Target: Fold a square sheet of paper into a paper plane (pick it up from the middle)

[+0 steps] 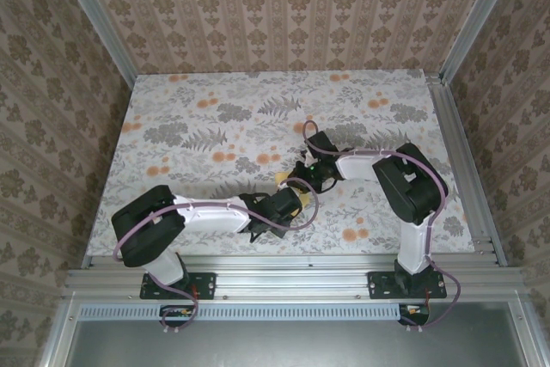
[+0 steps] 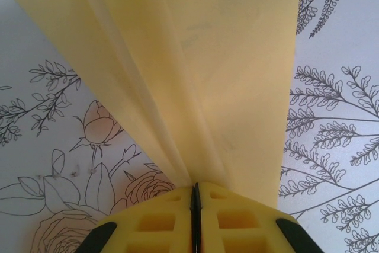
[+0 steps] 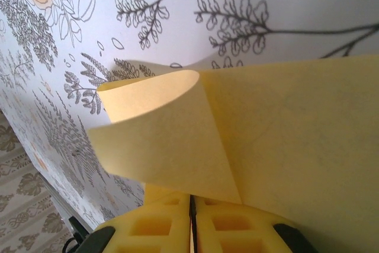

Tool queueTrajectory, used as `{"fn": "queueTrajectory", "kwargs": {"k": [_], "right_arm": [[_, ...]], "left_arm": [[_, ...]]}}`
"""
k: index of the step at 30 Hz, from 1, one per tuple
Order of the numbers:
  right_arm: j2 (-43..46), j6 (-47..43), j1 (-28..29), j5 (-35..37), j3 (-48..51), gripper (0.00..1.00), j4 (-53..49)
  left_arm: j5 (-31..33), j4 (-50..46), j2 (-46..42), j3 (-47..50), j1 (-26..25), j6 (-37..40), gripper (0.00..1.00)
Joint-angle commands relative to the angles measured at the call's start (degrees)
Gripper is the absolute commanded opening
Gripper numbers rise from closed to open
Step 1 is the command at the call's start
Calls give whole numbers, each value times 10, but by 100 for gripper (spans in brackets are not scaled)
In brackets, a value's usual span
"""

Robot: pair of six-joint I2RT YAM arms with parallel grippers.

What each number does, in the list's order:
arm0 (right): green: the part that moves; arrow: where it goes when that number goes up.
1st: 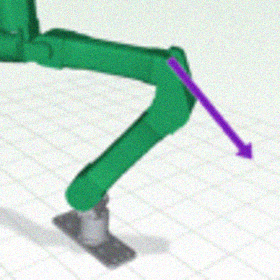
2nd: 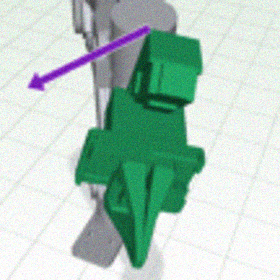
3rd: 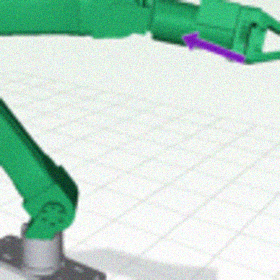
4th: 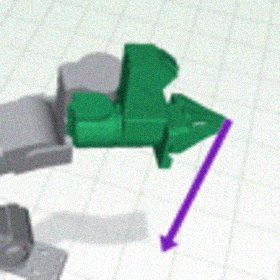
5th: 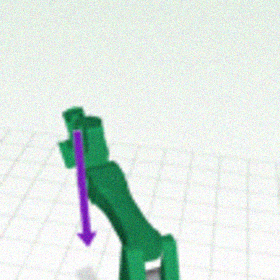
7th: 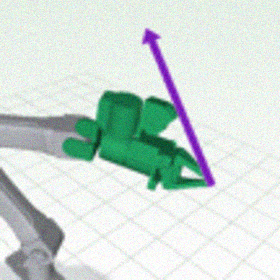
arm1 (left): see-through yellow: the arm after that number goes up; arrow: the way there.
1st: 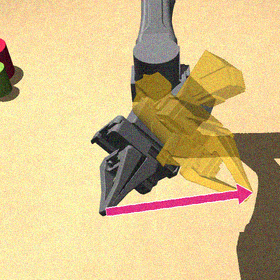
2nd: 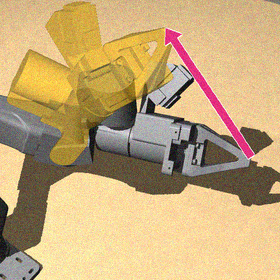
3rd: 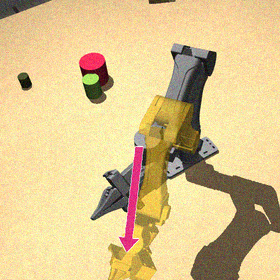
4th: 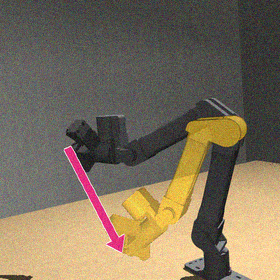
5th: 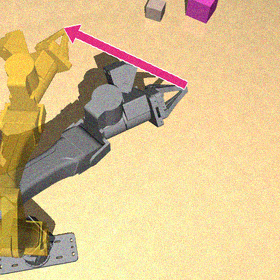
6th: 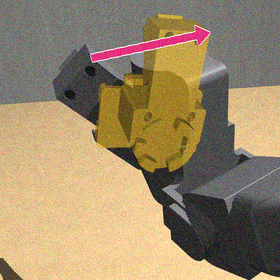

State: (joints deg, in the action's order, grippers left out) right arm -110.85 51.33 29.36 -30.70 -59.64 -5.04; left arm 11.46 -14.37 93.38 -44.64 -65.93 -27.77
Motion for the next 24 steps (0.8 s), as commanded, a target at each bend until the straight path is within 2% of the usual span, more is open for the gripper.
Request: {"fn": "queueTrajectory", "kwargs": {"k": [1, 12, 24], "right_arm": [[-39, -6, -53, 155, -23, 13, 23], [-60, -18, -69, 157, -73, 13, 8], [-73, -70, -88, 172, -122, 13, -35]], "left_arm": [[-67, -78, 62, 52, -13, 5, 10], [-68, -84, 66, 49, -14, 2, 9], [-70, -91, 55, 48, -17, -2, 9]]}}
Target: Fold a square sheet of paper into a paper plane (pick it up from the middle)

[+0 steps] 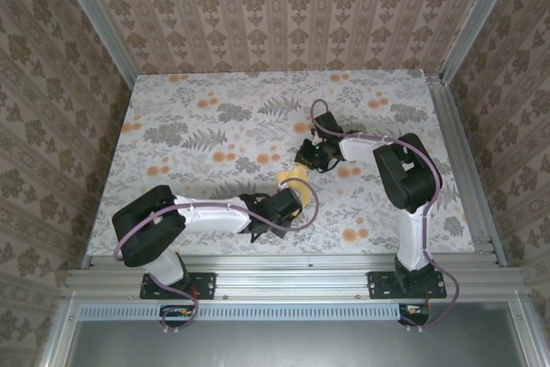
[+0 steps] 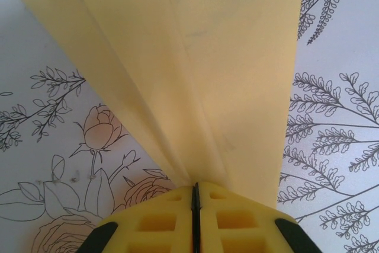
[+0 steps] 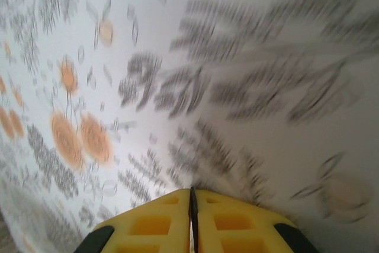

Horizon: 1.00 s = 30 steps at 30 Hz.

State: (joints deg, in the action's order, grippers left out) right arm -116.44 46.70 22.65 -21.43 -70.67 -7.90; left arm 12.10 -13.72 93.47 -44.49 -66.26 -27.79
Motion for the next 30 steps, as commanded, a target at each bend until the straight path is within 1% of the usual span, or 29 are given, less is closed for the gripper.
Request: {"fn": "queueTrajectory", "kwargs": {"k": [1, 4, 8, 11, 14, 17, 21, 26, 30], "right_arm": [[-10, -26, -21, 74, -8, 13, -2], [28, -27, -21, 43, 20, 14, 10], [128, -18, -22, 17, 110, 14, 27], [174, 25, -13, -56, 185, 14, 74], [197, 75, 3, -103, 250, 13, 136], [198, 102, 31, -120, 274, 14, 170], [174, 126, 53, -135, 283, 14, 218], [148, 121, 75, -128, 269, 13, 213], [124, 112, 78, -117, 268, 13, 204]], "left_arm": [[-76, -98, 55, 44, -13, -1, 9], [-76, -96, 57, 39, -13, -1, 9], [-75, -94, 58, 34, -12, 0, 10], [-81, -86, 58, 31, -12, 5, 10], [-87, -75, 55, 27, -12, 11, 10], [-103, -60, 53, 26, -8, 14, 10], [-111, -55, 41, 26, -6, 12, 10], [-118, -44, 34, 34, -3, 5, 10], [-119, -46, 28, 30, -2, 5, 10]]}}
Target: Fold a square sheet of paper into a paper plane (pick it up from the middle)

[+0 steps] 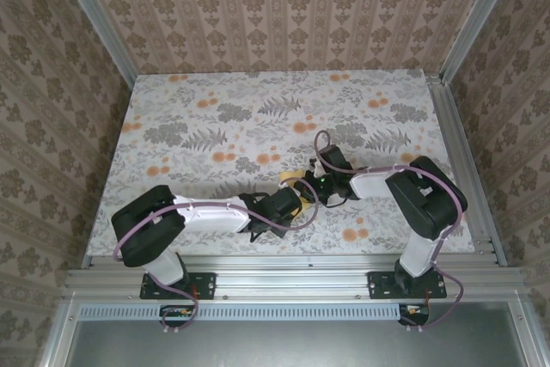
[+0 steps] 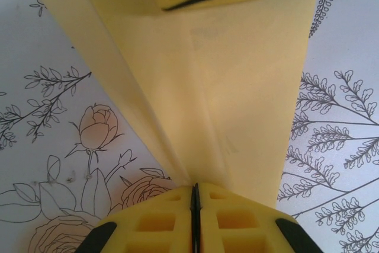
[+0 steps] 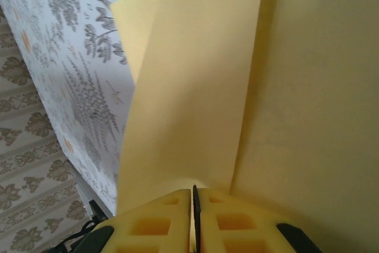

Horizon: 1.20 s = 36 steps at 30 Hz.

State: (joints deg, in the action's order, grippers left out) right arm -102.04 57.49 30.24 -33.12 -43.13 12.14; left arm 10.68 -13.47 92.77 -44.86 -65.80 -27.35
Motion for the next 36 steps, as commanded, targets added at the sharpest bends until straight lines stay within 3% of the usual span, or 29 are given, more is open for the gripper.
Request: {"fn": "queueTrajectory", "kwargs": {"k": [1, 8, 13, 16, 19, 23, 30, 36], "right_arm": [[-24, 0, 3, 7, -7, 13, -1], [-46, -59, 3, 73, -24, 12, -104], [-64, -71, 3, 83, -18, 11, -113], [-68, -72, 4, 81, -14, 10, -110], [-67, -72, 5, 76, -10, 10, -105], [-67, -67, 4, 61, -8, 9, -89], [-63, -66, 4, 50, -12, 9, -93], [-64, -71, 4, 59, -11, 9, -99]], "left_arm": [[-104, -49, 32, 33, -6, 0, 11], [-106, -77, -6, 12, -6, -7, 15], [-86, -139, -68, -33, -4, -11, 28], [-87, -146, -105, -47, 6, -19, 29], [-106, -123, -133, -43, 22, -26, 28], [-179, -26, -138, -12, 56, -39, 23], [-243, 59, -77, 5, 72, -27, 16], [-256, 70, -32, 17, 77, -17, 14]]}}
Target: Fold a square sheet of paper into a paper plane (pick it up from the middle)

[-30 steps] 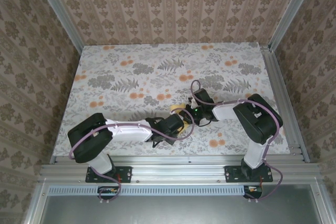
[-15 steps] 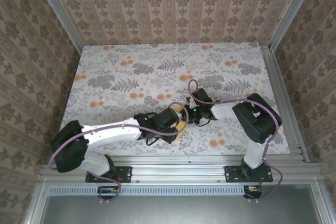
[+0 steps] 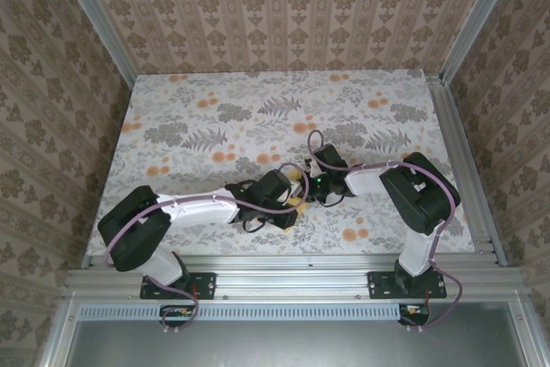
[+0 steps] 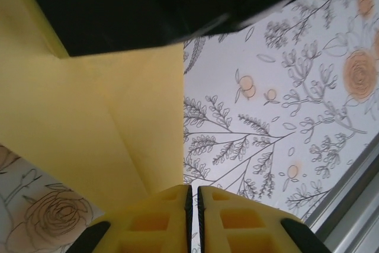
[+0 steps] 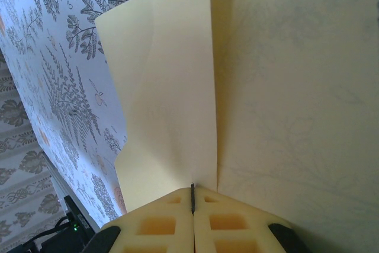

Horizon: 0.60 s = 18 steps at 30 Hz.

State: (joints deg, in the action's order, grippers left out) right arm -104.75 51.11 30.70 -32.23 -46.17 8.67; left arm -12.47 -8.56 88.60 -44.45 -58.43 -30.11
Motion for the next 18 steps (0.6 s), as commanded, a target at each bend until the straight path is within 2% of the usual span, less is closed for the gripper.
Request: {"fn": "queueTrajectory", "kwargs": {"k": [1, 18], "right_arm": [[-36, -7, 0, 50, 19, 9, -64], [-46, -17, -12, 68, 22, 8, -66]], "left_arm": [[-26, 23, 12, 17, 5, 11, 14], [-52, 80, 46, 93, 9, -12, 13]]}}
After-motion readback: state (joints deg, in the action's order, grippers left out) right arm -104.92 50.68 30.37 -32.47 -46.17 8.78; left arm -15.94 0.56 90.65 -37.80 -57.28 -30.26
